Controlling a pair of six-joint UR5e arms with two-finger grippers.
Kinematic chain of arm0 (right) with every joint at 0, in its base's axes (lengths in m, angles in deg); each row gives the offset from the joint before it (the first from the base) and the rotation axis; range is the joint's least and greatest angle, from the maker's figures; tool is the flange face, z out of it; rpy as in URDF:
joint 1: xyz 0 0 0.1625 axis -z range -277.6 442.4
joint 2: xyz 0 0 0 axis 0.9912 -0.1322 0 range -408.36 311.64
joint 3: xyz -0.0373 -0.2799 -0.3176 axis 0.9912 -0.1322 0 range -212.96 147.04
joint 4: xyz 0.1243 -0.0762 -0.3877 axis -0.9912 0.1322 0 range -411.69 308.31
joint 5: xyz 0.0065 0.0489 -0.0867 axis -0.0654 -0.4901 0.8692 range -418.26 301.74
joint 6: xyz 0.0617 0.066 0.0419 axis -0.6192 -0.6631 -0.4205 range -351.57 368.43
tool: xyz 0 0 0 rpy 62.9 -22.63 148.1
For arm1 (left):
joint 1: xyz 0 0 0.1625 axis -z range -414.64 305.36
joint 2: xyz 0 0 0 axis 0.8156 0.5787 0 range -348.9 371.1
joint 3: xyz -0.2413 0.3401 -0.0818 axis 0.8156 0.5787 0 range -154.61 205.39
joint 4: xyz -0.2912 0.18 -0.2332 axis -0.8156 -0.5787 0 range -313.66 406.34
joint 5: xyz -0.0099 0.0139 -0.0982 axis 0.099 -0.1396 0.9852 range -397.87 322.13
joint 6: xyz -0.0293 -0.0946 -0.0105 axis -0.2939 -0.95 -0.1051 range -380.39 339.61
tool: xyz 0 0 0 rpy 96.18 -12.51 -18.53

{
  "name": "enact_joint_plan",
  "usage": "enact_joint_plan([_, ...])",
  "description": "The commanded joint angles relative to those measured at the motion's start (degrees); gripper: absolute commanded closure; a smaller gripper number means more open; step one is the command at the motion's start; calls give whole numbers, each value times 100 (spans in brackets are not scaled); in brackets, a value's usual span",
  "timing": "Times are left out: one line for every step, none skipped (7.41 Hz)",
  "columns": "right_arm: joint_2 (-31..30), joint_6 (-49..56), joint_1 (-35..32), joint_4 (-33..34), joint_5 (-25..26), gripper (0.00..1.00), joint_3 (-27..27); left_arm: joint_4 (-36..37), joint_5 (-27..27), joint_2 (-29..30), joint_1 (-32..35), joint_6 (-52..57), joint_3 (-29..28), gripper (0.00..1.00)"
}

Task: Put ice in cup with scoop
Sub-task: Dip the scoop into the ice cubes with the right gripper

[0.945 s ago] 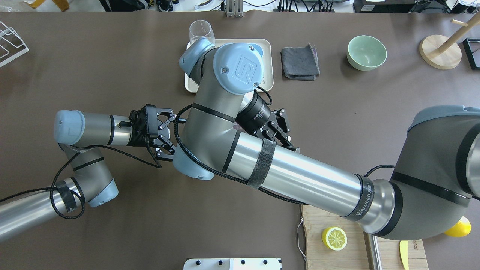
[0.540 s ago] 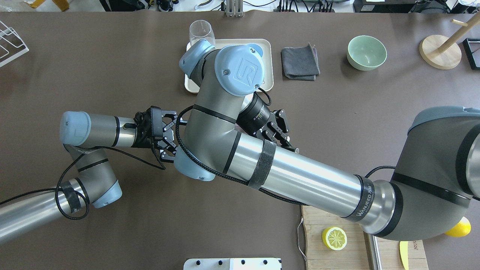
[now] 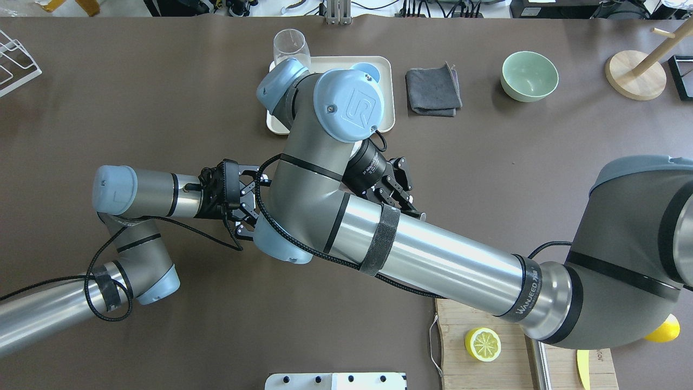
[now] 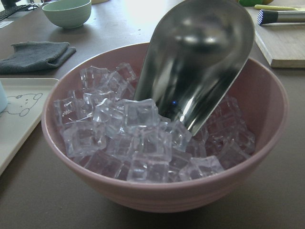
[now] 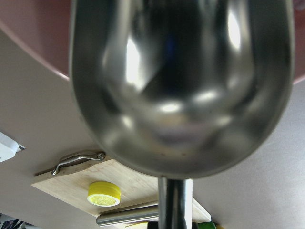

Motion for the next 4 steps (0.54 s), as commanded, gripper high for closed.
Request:
enact_joint_plan([-263, -123, 51, -447, 19, 100, 289, 0, 0, 1, 62, 0, 8, 2])
enact_joint_plan([-517, -185, 60, -736, 19, 100, 622, -9, 0, -34, 80, 0, 34, 2])
enact_joint_plan([-694, -212, 60, -1009, 19, 100, 773, -9, 0, -52, 80, 9, 52, 2])
enact_joint_plan([-896, -212, 60, -1168, 19, 100, 1053, 0, 0, -52, 80, 9, 52, 2])
